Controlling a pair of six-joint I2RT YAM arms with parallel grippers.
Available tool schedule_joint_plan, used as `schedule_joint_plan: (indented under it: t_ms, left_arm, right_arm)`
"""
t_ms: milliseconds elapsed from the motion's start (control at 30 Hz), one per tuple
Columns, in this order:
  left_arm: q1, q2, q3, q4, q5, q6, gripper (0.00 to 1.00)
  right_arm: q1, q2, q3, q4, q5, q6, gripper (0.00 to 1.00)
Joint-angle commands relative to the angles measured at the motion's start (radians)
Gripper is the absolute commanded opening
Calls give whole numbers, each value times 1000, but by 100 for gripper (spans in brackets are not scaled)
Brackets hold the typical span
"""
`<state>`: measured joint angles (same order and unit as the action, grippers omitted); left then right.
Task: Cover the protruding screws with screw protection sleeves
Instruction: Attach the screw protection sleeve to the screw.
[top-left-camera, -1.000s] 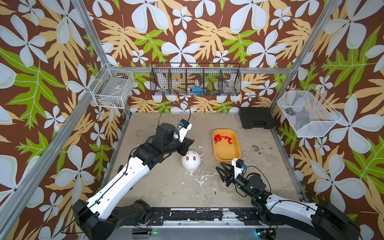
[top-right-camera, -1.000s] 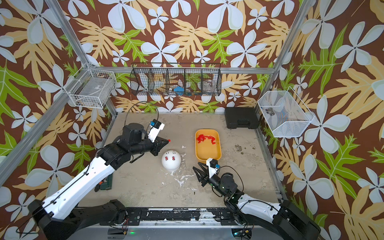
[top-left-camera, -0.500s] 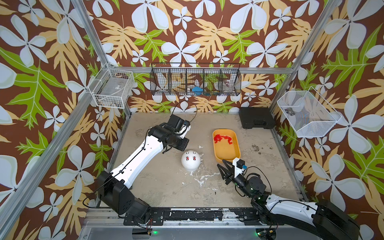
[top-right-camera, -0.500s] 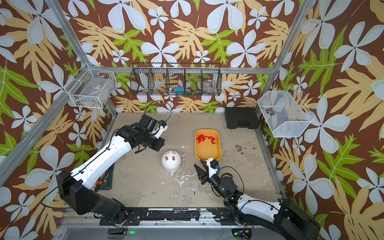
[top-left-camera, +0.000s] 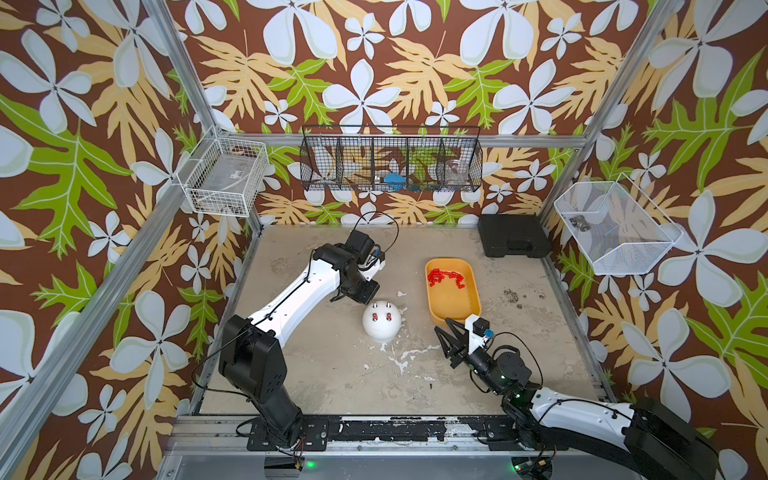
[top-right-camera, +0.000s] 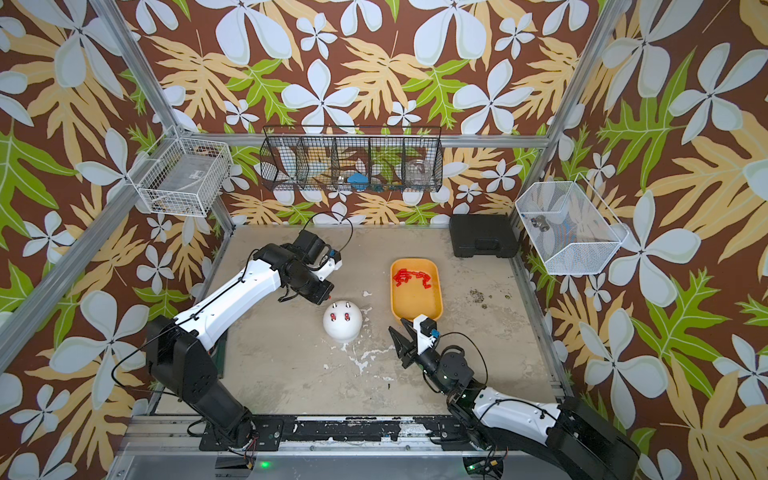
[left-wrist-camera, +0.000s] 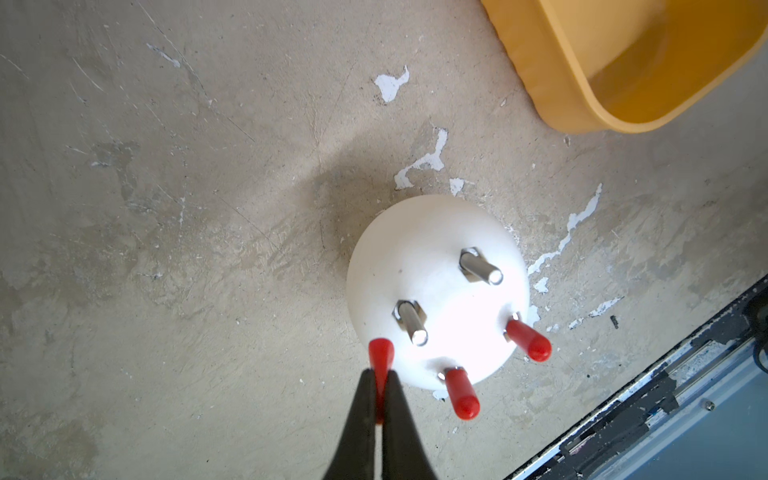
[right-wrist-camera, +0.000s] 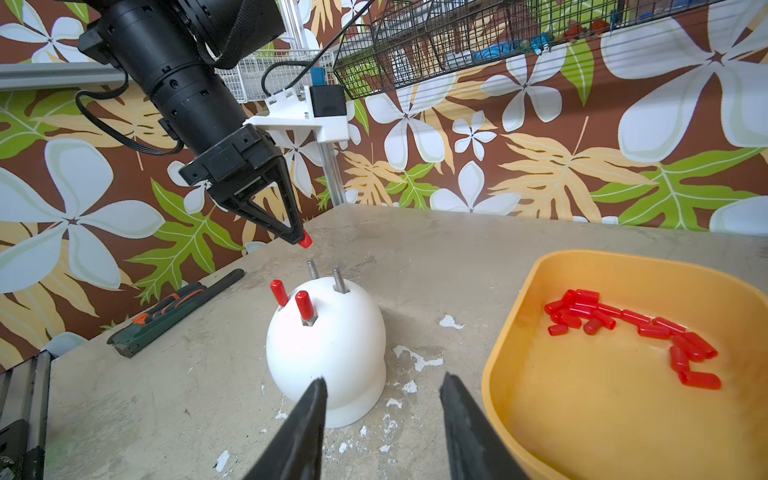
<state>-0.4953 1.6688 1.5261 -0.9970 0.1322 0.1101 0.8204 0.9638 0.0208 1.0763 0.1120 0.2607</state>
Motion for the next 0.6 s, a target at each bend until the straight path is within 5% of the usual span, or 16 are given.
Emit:
schedule_joint_plan:
  t_ms: [0,567]
  left_arm:
    - [1,18,14,-30,-11,15,0]
    - [2,54,48,-53,-42,17,0]
  right_arm:
    - [1,-4,4,19,16,-9,47]
    - [1,-7,6,12,23,-17,47]
